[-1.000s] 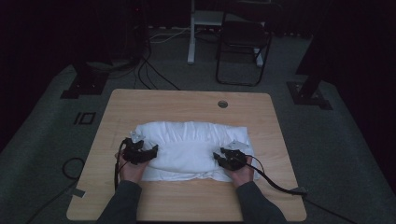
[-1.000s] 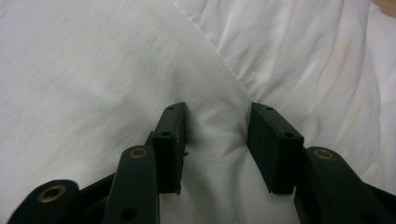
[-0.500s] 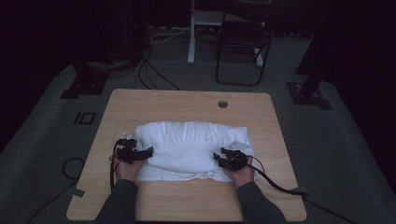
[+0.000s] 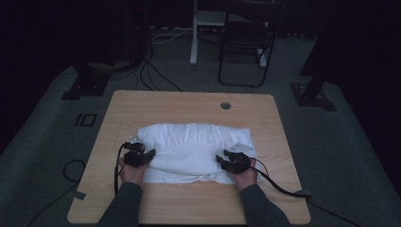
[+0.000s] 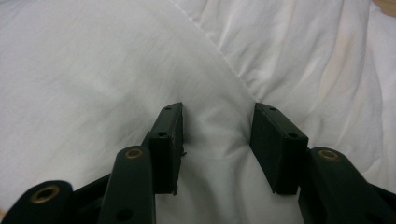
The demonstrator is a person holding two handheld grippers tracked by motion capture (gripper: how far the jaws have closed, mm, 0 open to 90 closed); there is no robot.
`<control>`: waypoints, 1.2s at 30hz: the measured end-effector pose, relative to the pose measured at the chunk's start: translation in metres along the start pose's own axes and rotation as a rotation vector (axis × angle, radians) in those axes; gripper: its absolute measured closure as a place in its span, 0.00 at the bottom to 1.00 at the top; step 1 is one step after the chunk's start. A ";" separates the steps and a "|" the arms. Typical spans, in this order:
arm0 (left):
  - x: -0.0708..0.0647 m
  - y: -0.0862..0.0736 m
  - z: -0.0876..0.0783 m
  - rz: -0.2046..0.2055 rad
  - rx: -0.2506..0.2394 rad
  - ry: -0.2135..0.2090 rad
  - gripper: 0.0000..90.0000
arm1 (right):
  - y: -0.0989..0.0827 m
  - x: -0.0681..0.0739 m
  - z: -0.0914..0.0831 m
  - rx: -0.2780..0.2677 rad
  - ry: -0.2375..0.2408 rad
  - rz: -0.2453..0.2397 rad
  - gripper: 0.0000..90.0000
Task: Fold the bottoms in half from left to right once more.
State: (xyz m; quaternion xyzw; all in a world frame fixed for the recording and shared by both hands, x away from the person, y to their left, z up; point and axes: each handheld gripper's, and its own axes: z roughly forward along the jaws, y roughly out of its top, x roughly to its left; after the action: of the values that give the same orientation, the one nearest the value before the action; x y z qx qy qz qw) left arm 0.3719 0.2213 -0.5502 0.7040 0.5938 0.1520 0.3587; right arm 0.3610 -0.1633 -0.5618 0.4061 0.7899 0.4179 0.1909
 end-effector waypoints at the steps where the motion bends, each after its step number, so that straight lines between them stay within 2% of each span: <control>1: 0.001 0.000 -0.002 -0.007 -0.008 -0.010 0.87 | 0.000 0.000 0.000 0.002 0.002 0.000 0.58; 2: 0.002 0.001 -0.004 -0.018 -0.021 -0.023 0.92 | 0.001 0.000 -0.001 0.003 0.005 0.005 0.57; 5: 0.003 0.006 -0.018 -0.023 -0.069 -0.054 0.94 | 0.007 -0.001 -0.007 0.003 0.017 0.009 0.53; 8: 0.002 0.014 -0.034 -0.028 -0.129 -0.090 0.94 | 0.022 0.003 -0.016 -0.065 0.033 0.011 0.52; 10: 0.000 0.020 -0.042 -0.031 -0.159 -0.112 0.94 | 0.034 0.011 -0.017 -0.091 0.036 0.006 0.51; 13: -0.003 0.028 -0.051 -0.035 -0.197 -0.151 0.95 | 0.048 0.022 -0.010 -0.103 0.046 -0.012 0.50; 14: -0.003 0.028 -0.051 -0.035 -0.197 -0.151 0.95 | 0.048 0.022 -0.010 -0.103 0.046 -0.012 0.50; 16: -0.006 0.034 -0.058 -0.043 -0.232 -0.185 0.95 | 0.053 0.030 0.005 -0.072 0.031 -0.039 0.50; 20: -0.010 0.046 -0.072 -0.035 -0.281 -0.241 0.95 | 0.043 0.034 0.034 0.028 0.038 -0.065 0.51; 22: -0.016 0.053 -0.079 -0.022 -0.304 -0.256 0.95 | 0.038 0.035 0.041 0.007 0.030 -0.067 0.51; 27: -0.037 0.069 -0.089 0.024 -0.347 -0.316 0.95 | 0.038 0.038 0.046 -0.007 0.039 -0.031 0.51; 32: -0.057 0.078 -0.088 0.066 -0.351 -0.358 0.95 | 0.035 0.042 0.047 -0.027 0.030 -0.014 0.52; 36: -0.064 0.080 -0.084 0.083 -0.345 -0.362 0.95 | 0.039 0.039 0.044 -0.012 0.058 -0.005 0.50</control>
State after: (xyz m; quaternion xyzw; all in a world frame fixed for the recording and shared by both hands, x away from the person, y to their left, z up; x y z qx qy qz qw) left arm 0.3605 0.1851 -0.4229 0.6719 0.4558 0.1368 0.5675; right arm 0.3847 -0.0974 -0.5544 0.3906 0.7937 0.4338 0.1713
